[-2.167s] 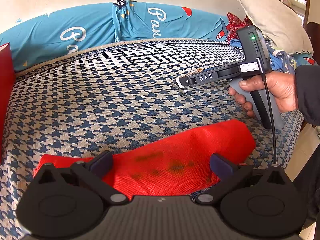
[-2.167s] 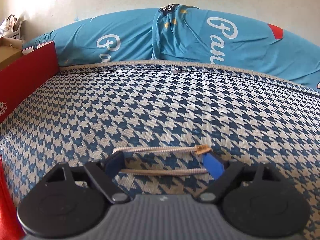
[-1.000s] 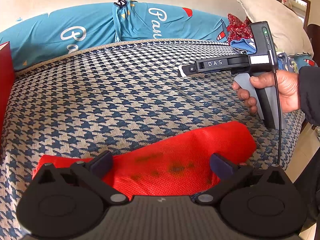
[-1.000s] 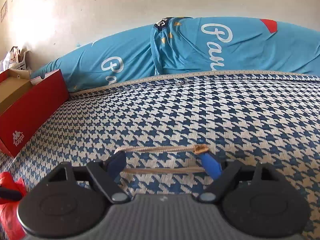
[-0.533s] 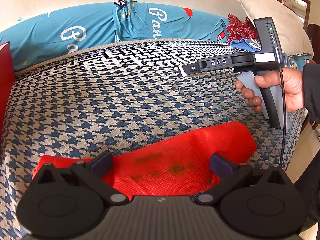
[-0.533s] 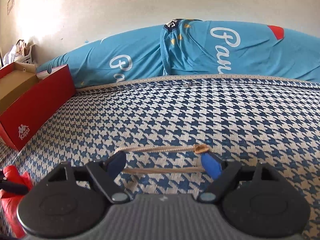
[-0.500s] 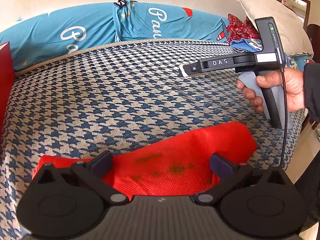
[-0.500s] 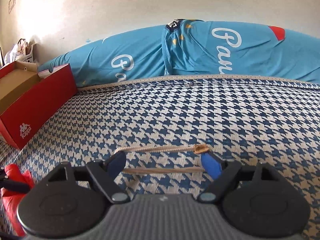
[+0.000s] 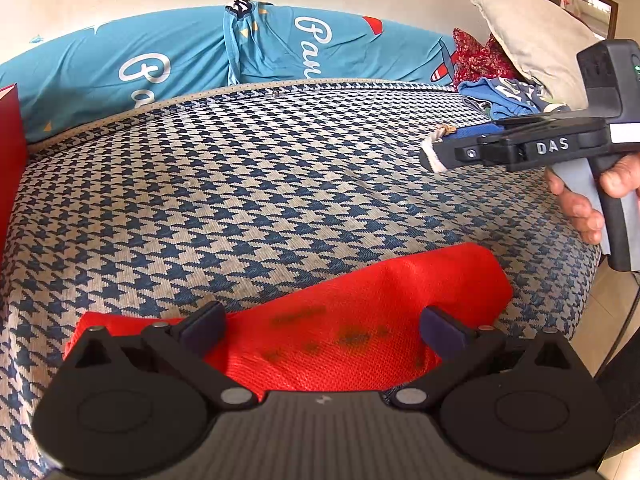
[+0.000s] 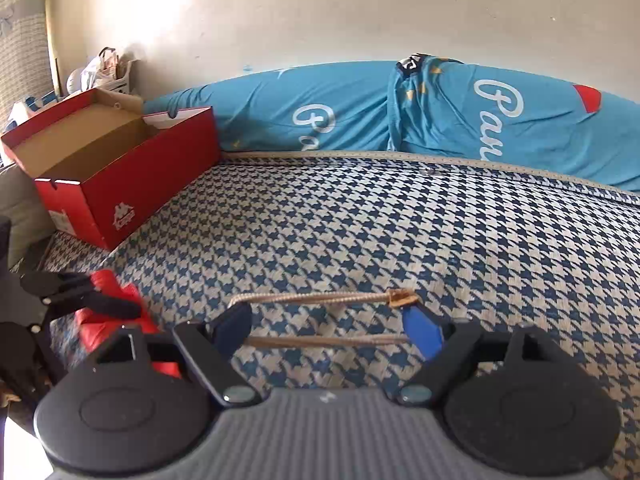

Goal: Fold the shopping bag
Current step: 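Carry the stretched string loop with the right tool to the rolled red bag, then slip the string loop over the rolled red bag's end with the right tool while the left tool holds it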

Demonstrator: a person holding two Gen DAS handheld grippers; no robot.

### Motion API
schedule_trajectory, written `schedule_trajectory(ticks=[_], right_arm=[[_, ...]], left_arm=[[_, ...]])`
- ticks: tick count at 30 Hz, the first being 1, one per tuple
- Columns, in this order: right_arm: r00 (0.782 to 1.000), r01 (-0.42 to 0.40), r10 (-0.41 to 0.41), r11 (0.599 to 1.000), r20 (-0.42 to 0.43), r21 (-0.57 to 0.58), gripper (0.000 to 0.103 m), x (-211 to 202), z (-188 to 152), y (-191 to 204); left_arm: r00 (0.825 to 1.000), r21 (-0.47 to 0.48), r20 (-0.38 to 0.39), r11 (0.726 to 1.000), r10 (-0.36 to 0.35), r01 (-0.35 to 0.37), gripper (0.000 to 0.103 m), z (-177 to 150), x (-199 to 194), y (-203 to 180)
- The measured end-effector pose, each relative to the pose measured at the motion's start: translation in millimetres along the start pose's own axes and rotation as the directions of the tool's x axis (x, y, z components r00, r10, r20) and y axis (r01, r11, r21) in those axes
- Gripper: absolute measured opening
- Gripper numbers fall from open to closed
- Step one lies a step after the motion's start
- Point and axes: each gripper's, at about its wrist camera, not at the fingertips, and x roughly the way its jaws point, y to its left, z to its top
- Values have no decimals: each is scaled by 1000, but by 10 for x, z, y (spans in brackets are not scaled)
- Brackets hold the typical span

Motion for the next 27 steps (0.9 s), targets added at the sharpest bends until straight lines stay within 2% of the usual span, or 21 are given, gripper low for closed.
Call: schedule_trajectory(ticks=[9,12,19,27], right_arm=[[994,-106,104,989,-24,-99,82,-385,-194,424],[990,-135,127,979,-58,-156,82,-419,-271,583],[987,-123,90,958,-135,-260,82,-288,-394,742],[986,-104,54,939,-159,-326,82,-188,-482,778]], left_arm=[[1000,2,-1,1000,-2,2,103,-15,-18,-13],[1000,2,1,1000,-4,4,103,-20,-19,-10],[1000,3,3,1000,-8,8,103,-22,-20,2],[1000,1,1,1000,-9,9,103,-12,-22,-1]])
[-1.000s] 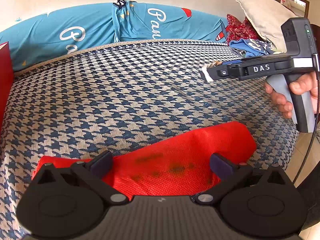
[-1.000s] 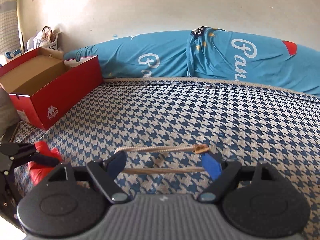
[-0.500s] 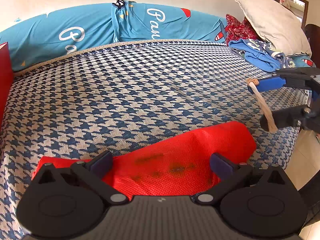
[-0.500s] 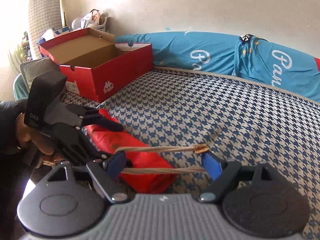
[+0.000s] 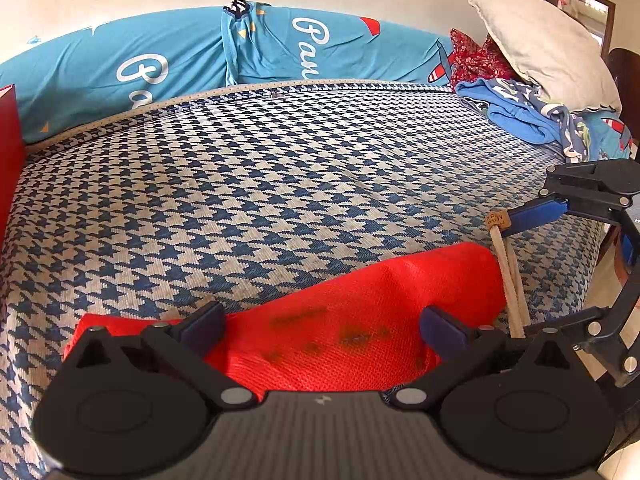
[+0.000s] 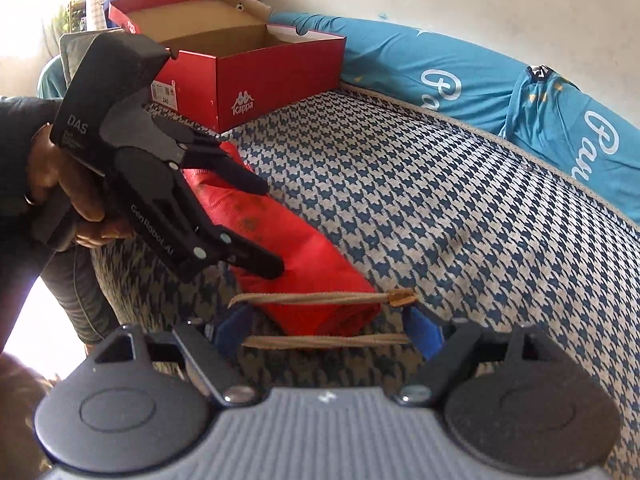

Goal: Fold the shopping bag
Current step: 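Slip the string loop over the rolled red bag's end with the right tool while the left tool holds it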

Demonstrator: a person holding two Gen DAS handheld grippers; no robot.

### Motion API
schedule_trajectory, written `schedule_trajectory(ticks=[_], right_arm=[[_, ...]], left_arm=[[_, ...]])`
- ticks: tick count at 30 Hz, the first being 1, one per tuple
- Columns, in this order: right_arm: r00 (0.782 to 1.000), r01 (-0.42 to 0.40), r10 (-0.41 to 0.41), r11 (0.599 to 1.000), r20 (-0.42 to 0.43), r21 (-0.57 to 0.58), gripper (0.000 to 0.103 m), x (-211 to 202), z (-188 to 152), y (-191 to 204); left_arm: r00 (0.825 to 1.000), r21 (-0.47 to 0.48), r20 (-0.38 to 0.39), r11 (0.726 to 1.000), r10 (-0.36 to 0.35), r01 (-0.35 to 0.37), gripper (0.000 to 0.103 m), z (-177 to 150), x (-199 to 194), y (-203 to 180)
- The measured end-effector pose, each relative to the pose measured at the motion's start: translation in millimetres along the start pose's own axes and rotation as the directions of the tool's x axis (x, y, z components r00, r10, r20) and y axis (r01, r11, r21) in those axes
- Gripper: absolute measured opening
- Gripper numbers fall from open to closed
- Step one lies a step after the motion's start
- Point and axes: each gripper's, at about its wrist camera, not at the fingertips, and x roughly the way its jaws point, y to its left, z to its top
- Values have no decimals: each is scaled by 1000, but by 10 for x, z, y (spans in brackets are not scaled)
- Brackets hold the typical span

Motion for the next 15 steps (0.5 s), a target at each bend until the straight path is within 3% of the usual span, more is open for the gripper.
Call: schedule_trajectory(ticks=[15], right_arm=[[999,36,-36,992,1,-117,82,145,26,117]], left_arm=[[1000,2,0,1000,1,-1,103,0,-3,-5]])
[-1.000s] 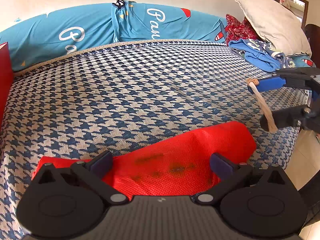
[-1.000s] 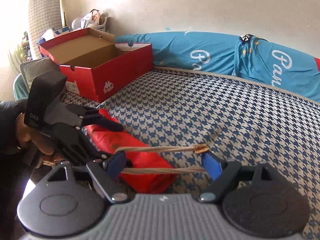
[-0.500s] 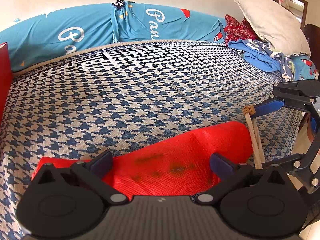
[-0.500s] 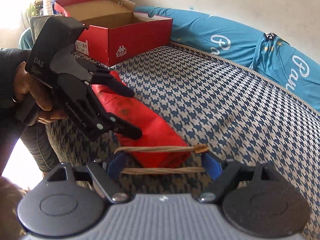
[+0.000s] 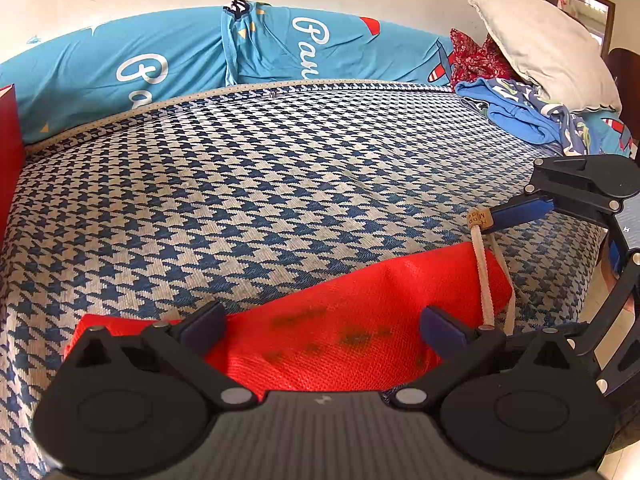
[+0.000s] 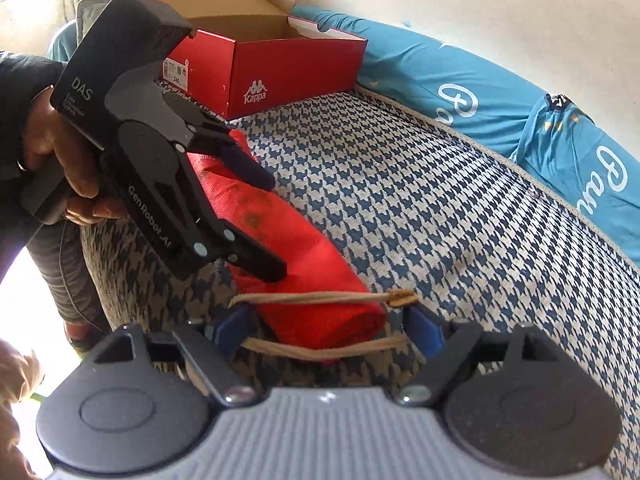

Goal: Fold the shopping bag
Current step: 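Slip the string loop over the rolled red bag's end with the right tool while the left tool holds it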

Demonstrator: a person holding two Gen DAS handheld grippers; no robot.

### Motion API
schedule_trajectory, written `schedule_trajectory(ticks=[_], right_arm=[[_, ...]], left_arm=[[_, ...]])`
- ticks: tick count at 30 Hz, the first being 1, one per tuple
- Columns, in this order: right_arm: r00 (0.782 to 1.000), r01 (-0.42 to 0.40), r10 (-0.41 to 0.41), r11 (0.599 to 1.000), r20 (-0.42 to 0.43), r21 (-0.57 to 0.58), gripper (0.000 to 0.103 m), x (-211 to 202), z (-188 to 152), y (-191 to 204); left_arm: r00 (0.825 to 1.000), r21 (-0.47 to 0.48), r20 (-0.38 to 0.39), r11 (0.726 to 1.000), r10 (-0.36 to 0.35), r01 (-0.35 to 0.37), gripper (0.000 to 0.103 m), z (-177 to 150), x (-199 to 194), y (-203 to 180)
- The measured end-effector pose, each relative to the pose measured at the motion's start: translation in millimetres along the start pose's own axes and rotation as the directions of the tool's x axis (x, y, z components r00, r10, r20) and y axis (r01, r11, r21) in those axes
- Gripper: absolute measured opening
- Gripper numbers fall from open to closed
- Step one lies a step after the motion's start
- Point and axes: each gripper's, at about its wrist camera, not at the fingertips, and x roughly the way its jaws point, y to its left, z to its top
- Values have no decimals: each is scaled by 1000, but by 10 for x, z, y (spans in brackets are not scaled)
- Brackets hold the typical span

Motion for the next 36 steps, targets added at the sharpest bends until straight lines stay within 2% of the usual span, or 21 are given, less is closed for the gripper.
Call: schedule_trajectory(ticks=[20,36], right_arm=[[1000,-26,26,999,2,-21,82,132,47,-23],[987,-148,152,986,-47,73,78,284,42,-222]], left_arm=[[1000,0,-1,1000,1,-1,103,12,6,-10],[1000,3,1,1000,-3,3,103,4,8,10]])
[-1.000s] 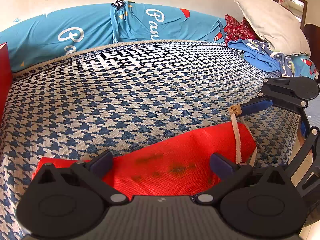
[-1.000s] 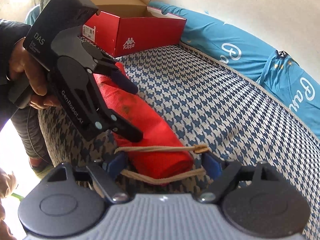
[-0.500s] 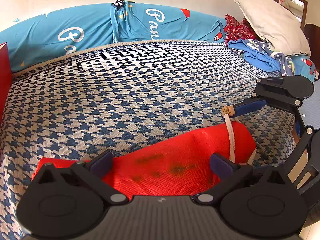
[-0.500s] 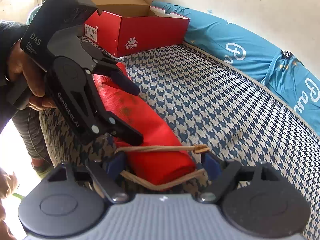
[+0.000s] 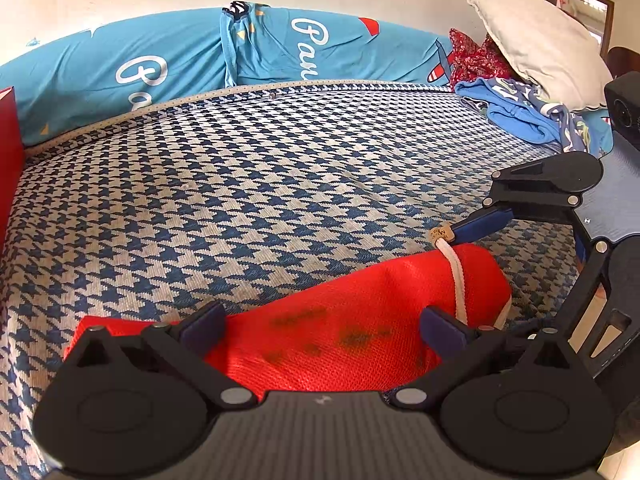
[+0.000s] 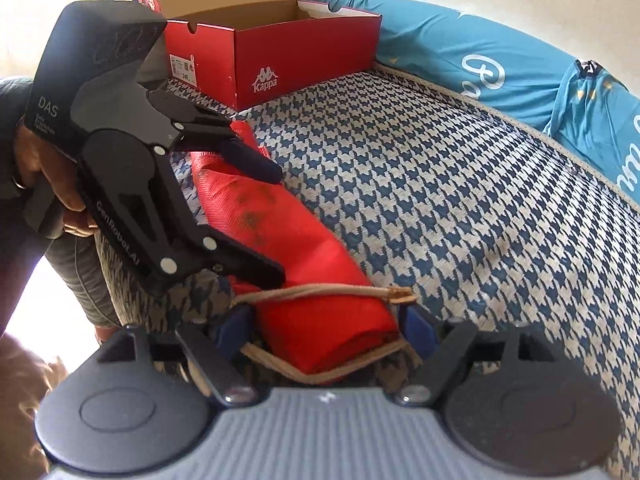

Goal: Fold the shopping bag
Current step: 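Slip the string loop over the rolled red bag's end with the right tool while the left tool holds it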

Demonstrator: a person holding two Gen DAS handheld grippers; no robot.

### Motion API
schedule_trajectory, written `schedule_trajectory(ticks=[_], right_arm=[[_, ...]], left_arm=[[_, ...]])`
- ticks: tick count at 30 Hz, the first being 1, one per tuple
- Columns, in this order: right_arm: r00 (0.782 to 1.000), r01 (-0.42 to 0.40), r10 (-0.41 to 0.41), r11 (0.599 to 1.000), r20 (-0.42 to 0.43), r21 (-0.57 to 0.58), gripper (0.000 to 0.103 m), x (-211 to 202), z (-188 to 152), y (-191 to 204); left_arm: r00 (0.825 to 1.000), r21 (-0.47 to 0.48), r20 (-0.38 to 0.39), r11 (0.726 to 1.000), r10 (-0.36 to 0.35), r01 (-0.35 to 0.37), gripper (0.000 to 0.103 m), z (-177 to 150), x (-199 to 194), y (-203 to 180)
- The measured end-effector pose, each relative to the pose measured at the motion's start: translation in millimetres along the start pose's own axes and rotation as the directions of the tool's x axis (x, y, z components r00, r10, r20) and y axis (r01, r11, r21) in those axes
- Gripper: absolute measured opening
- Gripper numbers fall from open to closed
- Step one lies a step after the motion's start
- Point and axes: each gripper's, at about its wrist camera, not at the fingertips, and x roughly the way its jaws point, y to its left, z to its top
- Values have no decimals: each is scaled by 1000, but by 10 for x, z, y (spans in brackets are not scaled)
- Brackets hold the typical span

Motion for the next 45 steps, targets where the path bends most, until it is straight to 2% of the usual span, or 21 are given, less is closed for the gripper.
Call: schedule_trajectory(ticks=[6,10,20,32,36,39,45], right_arm=[[1000,-21,21,999,-15,25,78,45,-24,-26],[999,-23,23,1000,-27,12,79,86,-15,-23],[998,-39,40,999,-40,22,79,101,0,-49],[998,-42,43,999,-52,14,79,128,12,-49],[998,-43,44,999,-55,13,79,134,12,-49],[997,-44,44,999,-56,12,79,146,12,-49],[998,-42,42,999,-53,9,79,144,0,-48]], left_arm=[[1000,-30,4,999,-21,21,103,5,-9,45],[998,-80,19,995,-62,63,103,14,-43,128],[993,-120,37,986,-114,117,103,37,-88,202],[993,-72,58,991,-107,111,102,25,-114,99],[990,-89,71,987,-124,130,102,35,-131,111],[987,-67,72,987,-145,149,102,34,-136,63],[991,17,57,992,-125,124,102,20,-99,-78]])
